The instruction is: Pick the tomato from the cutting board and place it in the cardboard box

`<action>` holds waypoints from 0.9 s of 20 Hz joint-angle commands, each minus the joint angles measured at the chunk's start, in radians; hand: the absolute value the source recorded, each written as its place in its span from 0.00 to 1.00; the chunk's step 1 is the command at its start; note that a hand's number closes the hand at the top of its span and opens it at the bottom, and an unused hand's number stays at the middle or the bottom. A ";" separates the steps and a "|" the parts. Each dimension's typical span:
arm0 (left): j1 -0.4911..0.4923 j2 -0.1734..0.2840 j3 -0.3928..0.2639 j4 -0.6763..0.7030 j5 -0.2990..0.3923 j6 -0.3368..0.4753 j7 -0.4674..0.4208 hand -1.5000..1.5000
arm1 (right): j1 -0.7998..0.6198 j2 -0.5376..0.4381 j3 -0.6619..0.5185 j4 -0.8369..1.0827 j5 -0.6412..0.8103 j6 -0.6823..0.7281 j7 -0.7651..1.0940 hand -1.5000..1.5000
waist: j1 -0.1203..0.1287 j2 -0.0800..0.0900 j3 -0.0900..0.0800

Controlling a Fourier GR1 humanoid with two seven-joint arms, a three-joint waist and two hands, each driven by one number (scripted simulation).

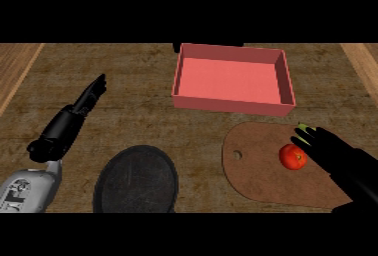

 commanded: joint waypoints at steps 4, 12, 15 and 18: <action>0.041 0.007 0.055 -0.078 -0.005 -0.067 0.020 0.50 | -0.005 0.105 0.040 0.050 0.138 -0.022 0.021 0.00 | 0.003 -0.001 0.000; -0.003 -0.071 0.059 -0.040 -0.062 -0.055 0.052 0.50 | -0.076 0.108 -0.049 0.253 0.127 -0.049 -0.159 0.00 | 0.001 0.000 0.000; 0.034 -0.052 0.095 -0.029 -0.056 -0.097 -0.012 0.50 | -0.125 0.210 0.035 0.261 0.208 -0.036 -0.075 0.00 | 0.003 0.000 0.000; 0.019 -0.072 0.086 -0.102 -0.057 -0.098 0.091 0.50 | -0.180 0.225 0.002 0.329 0.244 -0.041 -0.054 0.00 | 0.005 0.000 0.000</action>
